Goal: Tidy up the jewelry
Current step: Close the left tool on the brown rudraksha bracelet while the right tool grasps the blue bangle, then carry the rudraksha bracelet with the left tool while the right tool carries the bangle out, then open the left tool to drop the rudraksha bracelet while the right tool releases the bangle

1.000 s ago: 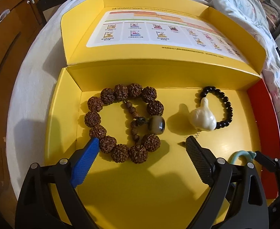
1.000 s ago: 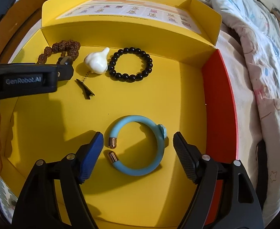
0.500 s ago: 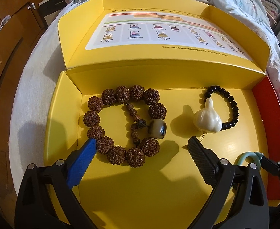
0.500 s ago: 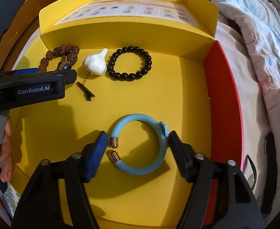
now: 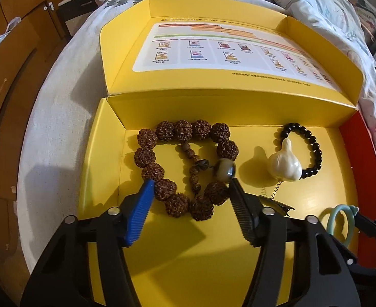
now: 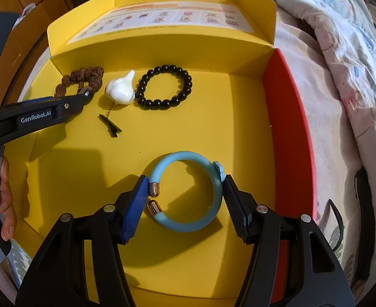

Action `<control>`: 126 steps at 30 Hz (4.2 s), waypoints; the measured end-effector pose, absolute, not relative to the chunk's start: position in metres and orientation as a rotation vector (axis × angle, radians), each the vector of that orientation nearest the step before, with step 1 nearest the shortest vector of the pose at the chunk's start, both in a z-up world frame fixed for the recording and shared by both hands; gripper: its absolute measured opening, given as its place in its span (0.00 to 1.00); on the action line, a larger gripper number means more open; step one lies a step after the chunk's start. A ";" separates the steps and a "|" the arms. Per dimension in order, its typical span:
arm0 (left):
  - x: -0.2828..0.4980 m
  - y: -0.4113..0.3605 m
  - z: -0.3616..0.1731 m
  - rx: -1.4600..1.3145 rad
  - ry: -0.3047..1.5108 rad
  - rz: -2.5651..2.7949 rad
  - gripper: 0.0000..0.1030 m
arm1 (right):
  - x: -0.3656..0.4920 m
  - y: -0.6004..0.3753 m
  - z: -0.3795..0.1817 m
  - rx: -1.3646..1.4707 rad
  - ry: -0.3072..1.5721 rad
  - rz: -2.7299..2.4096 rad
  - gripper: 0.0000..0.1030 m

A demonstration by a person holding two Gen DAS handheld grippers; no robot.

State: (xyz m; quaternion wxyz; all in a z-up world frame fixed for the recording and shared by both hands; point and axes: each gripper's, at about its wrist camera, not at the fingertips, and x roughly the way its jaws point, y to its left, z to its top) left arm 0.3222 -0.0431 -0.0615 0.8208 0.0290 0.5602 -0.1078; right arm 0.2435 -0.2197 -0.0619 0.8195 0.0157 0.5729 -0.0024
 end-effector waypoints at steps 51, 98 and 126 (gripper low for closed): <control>0.308 -0.037 -0.025 0.045 1.192 -0.436 0.19 | 0.231 -0.241 -0.023 0.148 1.137 0.038 0.59; 0.132 -0.011 0.120 0.068 0.960 -0.410 0.19 | 0.048 -0.261 0.064 0.185 0.966 0.062 0.59; 0.035 -0.051 0.050 0.085 1.024 -0.456 0.19 | 0.021 -0.262 -0.019 0.149 1.126 0.001 0.59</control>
